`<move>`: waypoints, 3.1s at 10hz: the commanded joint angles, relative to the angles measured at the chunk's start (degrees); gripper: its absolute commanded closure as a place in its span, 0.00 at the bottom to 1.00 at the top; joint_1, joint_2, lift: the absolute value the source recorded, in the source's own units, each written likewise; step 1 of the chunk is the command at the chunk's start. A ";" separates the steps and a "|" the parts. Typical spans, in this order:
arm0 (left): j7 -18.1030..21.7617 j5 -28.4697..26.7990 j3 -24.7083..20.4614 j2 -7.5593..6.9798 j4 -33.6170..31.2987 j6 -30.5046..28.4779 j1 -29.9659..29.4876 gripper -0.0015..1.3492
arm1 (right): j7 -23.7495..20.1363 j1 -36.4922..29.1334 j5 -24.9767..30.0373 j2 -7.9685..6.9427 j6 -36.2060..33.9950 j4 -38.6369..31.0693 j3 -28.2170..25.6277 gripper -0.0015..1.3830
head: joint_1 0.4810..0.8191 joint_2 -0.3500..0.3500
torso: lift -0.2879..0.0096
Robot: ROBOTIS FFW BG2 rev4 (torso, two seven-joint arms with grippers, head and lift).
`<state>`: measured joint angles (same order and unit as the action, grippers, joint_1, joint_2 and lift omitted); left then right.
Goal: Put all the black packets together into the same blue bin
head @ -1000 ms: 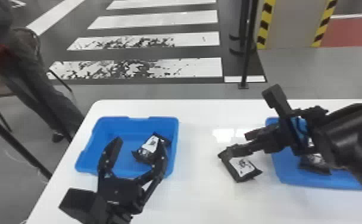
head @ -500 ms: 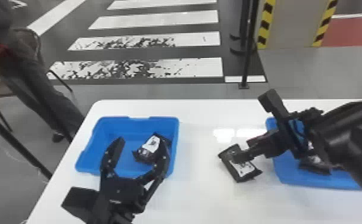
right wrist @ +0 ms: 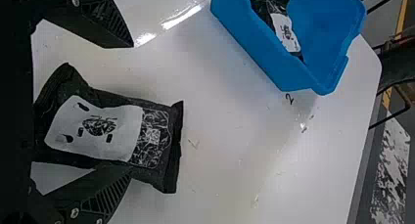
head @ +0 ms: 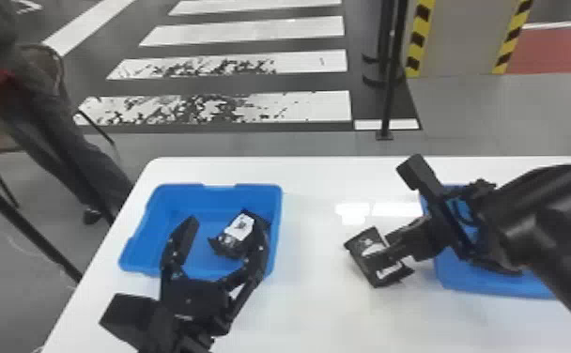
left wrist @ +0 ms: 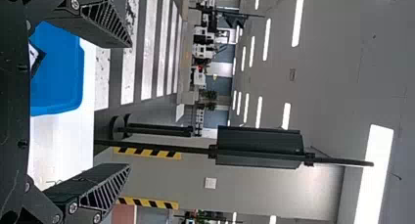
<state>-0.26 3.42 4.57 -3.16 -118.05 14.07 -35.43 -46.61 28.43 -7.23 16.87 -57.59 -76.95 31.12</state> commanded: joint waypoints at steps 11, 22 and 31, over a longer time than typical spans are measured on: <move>0.00 0.23 0.23 0.09 0.71 0.56 0.56 0.12 | 1.69 0.40 6.20 0.00 3.03 1.79 2.25 0.49 | 0.63 0.67 | 0.60; 0.00 0.57 -0.69 0.35 1.13 1.97 0.00 0.12 | 7.14 -5.23 1.75 0.44 10.48 -4.68 0.30 0.82 | 0.63 0.72 | 0.60; 0.18 0.69 -1.15 0.35 1.13 2.81 -0.70 0.12 | 9.52 -22.52 12.37 0.79 4.01 -31.12 -29.63 0.84 | 0.63 0.55 | 0.60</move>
<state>-0.05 4.11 3.44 -2.88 -116.93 16.75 -36.07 -37.09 7.19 4.03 17.66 -52.51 -106.67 3.30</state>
